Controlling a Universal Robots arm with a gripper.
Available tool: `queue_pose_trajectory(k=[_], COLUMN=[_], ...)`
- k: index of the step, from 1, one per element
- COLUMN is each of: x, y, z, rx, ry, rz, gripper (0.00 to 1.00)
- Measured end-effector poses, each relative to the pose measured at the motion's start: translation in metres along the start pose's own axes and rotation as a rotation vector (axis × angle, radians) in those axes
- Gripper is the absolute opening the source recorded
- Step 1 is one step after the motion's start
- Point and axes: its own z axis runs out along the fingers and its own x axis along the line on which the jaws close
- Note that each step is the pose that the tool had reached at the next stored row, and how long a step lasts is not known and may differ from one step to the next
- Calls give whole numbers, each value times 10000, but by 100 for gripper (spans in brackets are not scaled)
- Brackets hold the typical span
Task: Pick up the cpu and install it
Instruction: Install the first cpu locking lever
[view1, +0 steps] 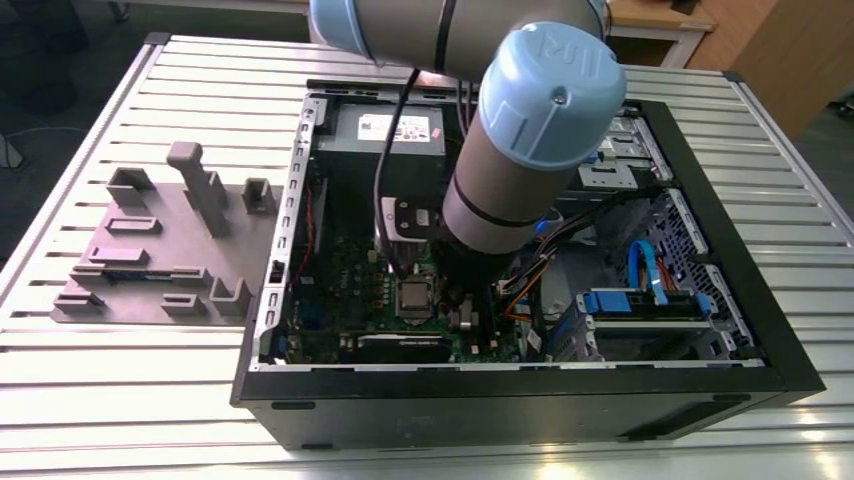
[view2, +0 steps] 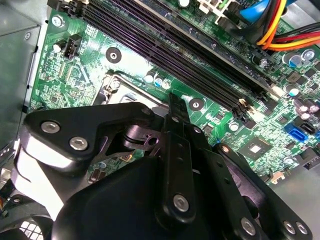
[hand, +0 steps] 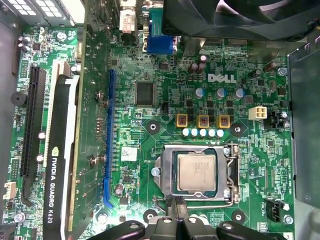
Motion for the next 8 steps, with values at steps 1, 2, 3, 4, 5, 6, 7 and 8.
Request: queue_pose_trajectory(k=[1,2,3,4,5,6,7,8], x=[0,0,1,1,1,2,2,2], y=[-1,-1,-1,-2,-2,-2,-3,-4], z=[5,10,13,17,20,23,26,30], rx=[0,-1,-2,-2,-2,-2,-2,-3], ry=[0,1,3,3,4,4,4,5], rz=[-2,-6,-8,-11,-14,-17,-20,-23], gripper=[11,11,11,11,11,11,11,11])
